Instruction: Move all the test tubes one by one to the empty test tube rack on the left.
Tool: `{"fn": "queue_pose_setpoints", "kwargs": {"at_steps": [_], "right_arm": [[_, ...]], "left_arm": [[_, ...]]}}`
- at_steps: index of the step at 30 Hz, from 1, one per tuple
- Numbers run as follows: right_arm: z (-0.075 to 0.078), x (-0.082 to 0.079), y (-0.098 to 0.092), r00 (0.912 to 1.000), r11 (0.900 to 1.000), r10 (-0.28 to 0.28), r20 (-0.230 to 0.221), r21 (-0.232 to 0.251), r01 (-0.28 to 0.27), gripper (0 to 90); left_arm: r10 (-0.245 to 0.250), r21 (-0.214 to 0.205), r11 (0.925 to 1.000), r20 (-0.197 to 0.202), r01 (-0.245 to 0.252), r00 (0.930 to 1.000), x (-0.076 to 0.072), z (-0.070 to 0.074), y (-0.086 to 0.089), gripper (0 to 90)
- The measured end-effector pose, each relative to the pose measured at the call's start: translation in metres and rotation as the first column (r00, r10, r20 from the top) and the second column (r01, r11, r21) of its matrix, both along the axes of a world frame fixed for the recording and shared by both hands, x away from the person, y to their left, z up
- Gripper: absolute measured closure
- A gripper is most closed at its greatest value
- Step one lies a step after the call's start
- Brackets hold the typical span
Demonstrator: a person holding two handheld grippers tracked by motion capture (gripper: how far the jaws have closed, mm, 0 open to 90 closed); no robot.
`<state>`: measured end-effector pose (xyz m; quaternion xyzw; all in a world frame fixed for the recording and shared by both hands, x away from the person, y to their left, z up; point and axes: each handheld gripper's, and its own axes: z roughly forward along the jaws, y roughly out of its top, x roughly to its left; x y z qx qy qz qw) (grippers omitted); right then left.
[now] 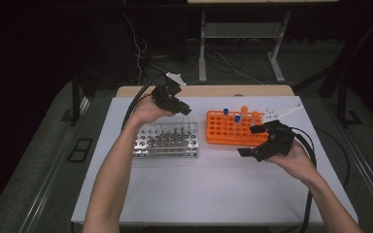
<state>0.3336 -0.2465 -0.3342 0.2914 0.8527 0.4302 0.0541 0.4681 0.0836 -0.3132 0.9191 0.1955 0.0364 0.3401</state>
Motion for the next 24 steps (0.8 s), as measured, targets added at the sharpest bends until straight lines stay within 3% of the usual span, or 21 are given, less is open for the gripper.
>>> {"fn": "queue_pose_setpoints", "kwargs": {"at_steps": [12, 24], "right_arm": [[-0.010, 0.005, -0.027, 0.9958, 0.9958, -0.091, 0.007, 0.000, 0.091, 0.2], [-0.036, 0.042, -0.053, 0.9738, 0.9742, -0.225, -0.034, -0.024, 0.224, 0.3]], "left_arm": [[0.007, -0.020, 0.9998, -0.004, -0.007, 1.0000, -0.004, -0.018, 0.005, 74.2], [0.016, -0.062, 0.9979, -0.039, -0.018, 0.9991, -0.007, -0.021, 0.010, 69.1]]}}
